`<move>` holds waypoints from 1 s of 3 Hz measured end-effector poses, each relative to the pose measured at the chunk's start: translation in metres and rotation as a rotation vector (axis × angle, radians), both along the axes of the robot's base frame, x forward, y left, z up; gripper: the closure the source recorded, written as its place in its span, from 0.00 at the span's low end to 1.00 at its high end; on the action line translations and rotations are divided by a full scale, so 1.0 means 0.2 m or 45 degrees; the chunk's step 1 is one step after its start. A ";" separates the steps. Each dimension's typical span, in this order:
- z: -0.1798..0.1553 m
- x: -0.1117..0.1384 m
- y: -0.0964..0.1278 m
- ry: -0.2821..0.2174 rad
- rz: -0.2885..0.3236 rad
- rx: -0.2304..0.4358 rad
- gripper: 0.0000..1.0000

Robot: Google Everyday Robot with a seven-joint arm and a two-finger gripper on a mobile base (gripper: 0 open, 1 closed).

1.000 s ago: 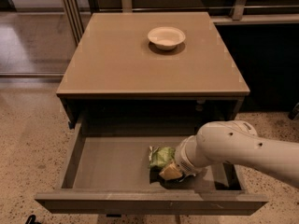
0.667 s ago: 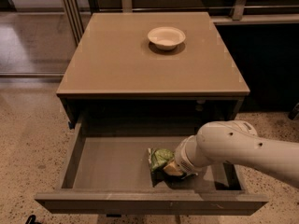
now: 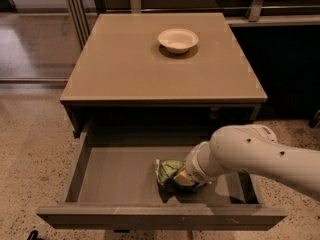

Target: Pick green jalapeno chip bag from top drawer and place on counter

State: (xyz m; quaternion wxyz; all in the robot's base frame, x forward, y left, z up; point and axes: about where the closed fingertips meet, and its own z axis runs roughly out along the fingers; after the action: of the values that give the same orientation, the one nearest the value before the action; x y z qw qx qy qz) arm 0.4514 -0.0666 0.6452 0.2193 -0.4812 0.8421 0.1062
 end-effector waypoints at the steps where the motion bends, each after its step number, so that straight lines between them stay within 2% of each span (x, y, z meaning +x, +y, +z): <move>1: 0.32 -0.05 0.10 -0.080 0.079 -0.015 1.00; 2: 0.70 -0.11 0.20 -0.218 0.178 -0.083 1.00; 3: 1.00 -0.12 0.27 -0.338 0.247 -0.123 1.00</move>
Offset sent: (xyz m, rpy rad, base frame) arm -0.0345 0.0684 0.2427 -0.1356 -0.3182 0.2332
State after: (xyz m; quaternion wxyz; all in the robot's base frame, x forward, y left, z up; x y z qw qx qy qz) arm 0.4278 -0.0121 0.8454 0.2939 -0.5800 0.7594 0.0216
